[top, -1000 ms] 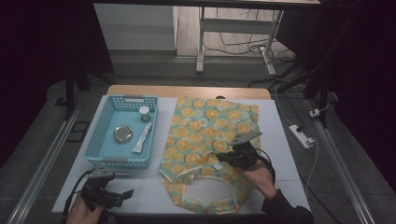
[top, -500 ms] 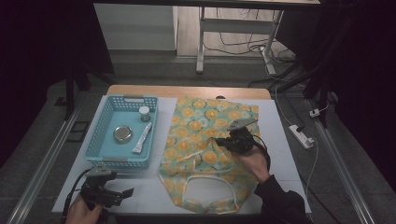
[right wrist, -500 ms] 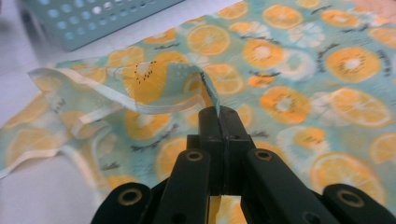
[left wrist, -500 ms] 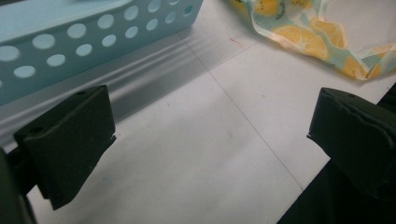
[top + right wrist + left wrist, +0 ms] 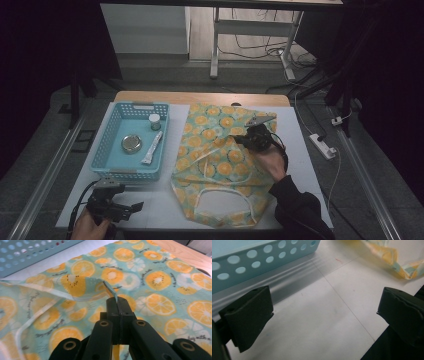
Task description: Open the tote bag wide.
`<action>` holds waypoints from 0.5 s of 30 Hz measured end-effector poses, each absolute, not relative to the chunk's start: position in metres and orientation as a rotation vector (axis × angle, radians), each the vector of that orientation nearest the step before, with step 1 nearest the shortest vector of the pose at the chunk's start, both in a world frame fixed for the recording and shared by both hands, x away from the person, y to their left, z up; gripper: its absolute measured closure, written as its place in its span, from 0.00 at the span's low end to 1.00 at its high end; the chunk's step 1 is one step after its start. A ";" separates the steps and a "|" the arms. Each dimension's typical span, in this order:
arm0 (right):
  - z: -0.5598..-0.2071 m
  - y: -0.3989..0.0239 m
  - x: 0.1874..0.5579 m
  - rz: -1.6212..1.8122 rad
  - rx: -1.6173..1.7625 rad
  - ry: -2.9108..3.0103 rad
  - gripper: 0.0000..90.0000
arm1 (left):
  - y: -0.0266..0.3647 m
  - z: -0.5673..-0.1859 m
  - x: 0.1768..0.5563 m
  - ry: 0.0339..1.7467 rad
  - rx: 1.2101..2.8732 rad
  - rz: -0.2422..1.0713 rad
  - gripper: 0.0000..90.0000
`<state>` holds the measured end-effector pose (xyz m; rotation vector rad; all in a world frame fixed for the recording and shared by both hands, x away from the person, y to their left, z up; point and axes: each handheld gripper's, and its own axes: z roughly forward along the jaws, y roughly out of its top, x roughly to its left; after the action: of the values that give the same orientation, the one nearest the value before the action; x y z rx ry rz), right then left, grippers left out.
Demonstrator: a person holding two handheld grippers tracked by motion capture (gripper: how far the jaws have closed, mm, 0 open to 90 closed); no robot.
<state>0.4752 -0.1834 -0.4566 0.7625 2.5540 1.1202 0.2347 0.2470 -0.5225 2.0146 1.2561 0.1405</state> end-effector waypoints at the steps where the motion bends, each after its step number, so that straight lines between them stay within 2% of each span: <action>1: -0.457 -0.184 0.478 1.121 0.768 2.547 1.00 | 0.247 -0.523 0.235 1.256 2.014 0.140 0.00; 8: -0.464 -0.188 0.498 1.109 0.819 2.513 1.00 | 0.247 -0.523 0.235 1.256 2.015 0.135 0.00; 15: -0.487 -0.194 0.513 1.052 0.875 2.532 1.00 | 0.247 -0.523 0.235 1.258 2.016 0.130 0.00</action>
<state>0.5128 -0.1936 -0.4872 0.8753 2.5317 1.0517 0.2355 0.2473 -0.5232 2.0161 1.2583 0.1304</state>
